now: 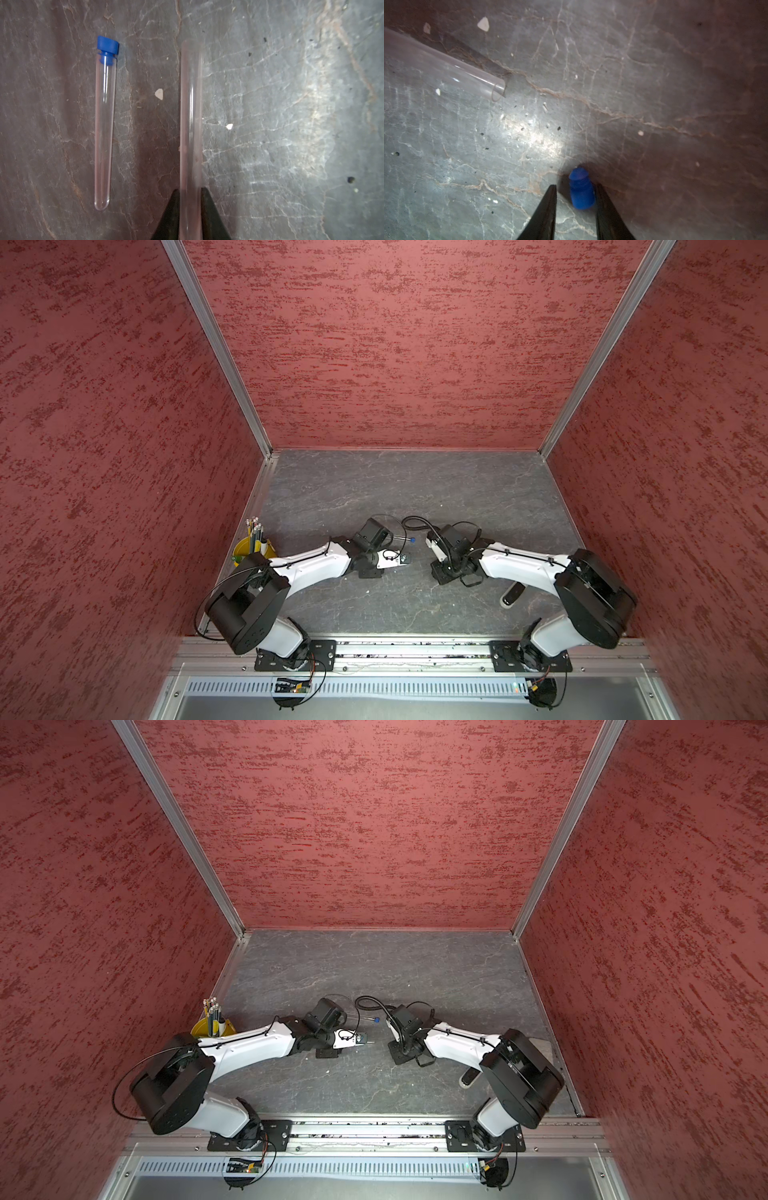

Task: Insert stoppers into test tubes
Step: Pick up the stopper from the center of the board.

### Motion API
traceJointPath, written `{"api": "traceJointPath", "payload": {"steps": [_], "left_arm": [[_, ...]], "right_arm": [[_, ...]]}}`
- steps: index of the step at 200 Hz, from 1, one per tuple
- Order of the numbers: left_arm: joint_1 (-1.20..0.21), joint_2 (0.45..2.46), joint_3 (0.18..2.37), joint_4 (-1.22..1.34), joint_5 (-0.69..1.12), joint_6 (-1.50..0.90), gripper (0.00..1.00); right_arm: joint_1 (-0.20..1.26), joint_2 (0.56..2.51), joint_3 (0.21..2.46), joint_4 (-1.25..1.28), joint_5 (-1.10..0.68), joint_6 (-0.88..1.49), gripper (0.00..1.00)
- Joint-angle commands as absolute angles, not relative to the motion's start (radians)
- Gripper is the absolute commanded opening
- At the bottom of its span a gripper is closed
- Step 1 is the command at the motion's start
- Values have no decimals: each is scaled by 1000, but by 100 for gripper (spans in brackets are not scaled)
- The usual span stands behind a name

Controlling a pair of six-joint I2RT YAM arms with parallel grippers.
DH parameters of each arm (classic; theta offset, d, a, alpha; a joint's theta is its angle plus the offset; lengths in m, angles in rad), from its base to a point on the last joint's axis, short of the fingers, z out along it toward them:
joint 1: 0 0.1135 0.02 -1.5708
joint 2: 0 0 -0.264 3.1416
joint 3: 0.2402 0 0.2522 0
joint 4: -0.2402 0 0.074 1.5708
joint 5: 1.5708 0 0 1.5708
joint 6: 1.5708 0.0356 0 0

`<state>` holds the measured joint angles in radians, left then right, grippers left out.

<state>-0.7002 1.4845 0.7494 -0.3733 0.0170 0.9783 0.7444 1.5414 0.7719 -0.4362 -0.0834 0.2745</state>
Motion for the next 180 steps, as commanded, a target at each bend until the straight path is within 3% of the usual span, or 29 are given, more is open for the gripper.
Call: {"api": "traceJointPath", "payload": {"steps": [1,180], "left_arm": [[-692,1483,745,-361,16,990,20],[-690,1486,746,-360,14,991,20]], "right_arm": [[742,1542,799,-446,-47,269,32],[744,1551,810,-457,-51,254,20]]}}
